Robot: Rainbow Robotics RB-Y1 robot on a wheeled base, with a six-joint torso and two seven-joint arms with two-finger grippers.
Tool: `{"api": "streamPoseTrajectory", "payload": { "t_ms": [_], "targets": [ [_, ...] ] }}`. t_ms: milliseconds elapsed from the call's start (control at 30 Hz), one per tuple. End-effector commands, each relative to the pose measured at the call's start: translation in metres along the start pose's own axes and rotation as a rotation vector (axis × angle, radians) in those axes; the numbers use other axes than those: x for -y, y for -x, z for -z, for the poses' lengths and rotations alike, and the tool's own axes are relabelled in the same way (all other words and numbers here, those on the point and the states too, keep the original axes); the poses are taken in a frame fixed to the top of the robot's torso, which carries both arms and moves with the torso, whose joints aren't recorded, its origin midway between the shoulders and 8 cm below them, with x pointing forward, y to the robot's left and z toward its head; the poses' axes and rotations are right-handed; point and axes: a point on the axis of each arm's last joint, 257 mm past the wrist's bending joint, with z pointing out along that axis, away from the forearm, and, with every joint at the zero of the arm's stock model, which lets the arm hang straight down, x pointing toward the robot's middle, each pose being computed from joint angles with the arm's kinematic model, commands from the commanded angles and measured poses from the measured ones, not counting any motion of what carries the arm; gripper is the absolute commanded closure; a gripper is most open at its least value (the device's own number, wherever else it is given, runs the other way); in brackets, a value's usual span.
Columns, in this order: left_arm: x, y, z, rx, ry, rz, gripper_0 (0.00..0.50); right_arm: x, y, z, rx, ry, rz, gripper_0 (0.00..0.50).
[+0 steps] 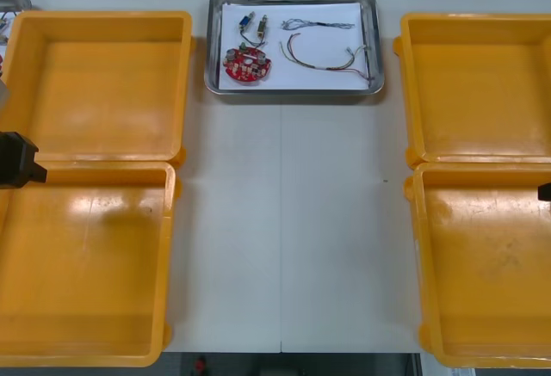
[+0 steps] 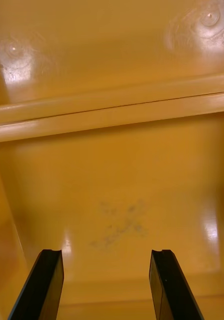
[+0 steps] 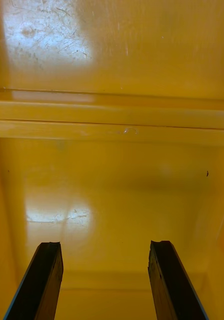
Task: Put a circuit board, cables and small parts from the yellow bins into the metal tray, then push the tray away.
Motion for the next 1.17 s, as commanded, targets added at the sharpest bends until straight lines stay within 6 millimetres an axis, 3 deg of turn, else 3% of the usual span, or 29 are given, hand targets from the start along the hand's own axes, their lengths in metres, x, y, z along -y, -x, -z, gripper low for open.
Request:
{"api": "streamPoseTrajectory", "payload": {
  "t_ms": [33, 1167],
  "targets": [
    [-0.0054, 0.0001, 0.0066, 0.014, 0.006, -0.071, 0.000, 0.0101, -0.0033, 0.0018, -0.019, -0.059, 0.048, 0.000],
    [-0.0054, 0.0001, 0.0066, 0.014, 0.006, -0.071, 0.000, 0.0089, -0.0054, 0.0007, -0.025, -0.054, 0.049, 0.000]
  ]
}}
